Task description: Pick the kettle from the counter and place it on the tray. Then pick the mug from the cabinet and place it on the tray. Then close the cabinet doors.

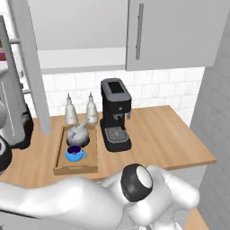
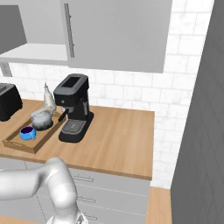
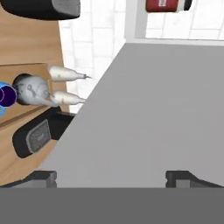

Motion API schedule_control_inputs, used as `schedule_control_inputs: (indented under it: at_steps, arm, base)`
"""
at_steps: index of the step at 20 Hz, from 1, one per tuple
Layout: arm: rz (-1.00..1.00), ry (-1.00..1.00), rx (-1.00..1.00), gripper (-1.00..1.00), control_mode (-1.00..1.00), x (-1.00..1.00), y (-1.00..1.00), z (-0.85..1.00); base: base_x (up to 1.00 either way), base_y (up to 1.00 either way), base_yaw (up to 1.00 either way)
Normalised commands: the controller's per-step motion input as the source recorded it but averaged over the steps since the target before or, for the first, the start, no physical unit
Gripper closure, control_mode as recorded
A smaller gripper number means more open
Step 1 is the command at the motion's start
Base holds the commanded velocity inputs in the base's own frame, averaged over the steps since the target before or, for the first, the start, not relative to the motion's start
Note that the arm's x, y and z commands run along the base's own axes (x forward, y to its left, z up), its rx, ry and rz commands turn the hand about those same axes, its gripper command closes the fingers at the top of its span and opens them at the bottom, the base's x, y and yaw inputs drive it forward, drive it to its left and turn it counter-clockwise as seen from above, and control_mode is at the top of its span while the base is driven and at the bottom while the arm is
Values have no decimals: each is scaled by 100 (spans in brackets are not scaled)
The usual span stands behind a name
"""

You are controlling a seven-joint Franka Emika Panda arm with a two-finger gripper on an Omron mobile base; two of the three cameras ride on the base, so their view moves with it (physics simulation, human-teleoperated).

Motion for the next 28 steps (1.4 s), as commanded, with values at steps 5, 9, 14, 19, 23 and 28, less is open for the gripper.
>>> schedule_control_inputs:
  at_steps: [5, 9, 14, 19, 23, 28]
  arm:
    - [-13, 0, -2, -100, -100, 35, -73, 0]
    - [-10, -1, 0, -100, -100, 43, -78, -4]
    - [-7, -3, 0, -100, -100, 53, -80, -6]
    - [-4, -2, 0, -100, -100, 63, -78, -7]
    - [0, -2, 0, -100, -100, 69, -82, -13]
    - [0, -1, 0, -100, -100, 76, -82, -15]
  base:
    - [0, 0, 0]
    - [0, 0, 0]
    - [0, 0, 0]
    - [0, 0, 0]
    - [0, 0, 0]
    - [0, 0, 0]
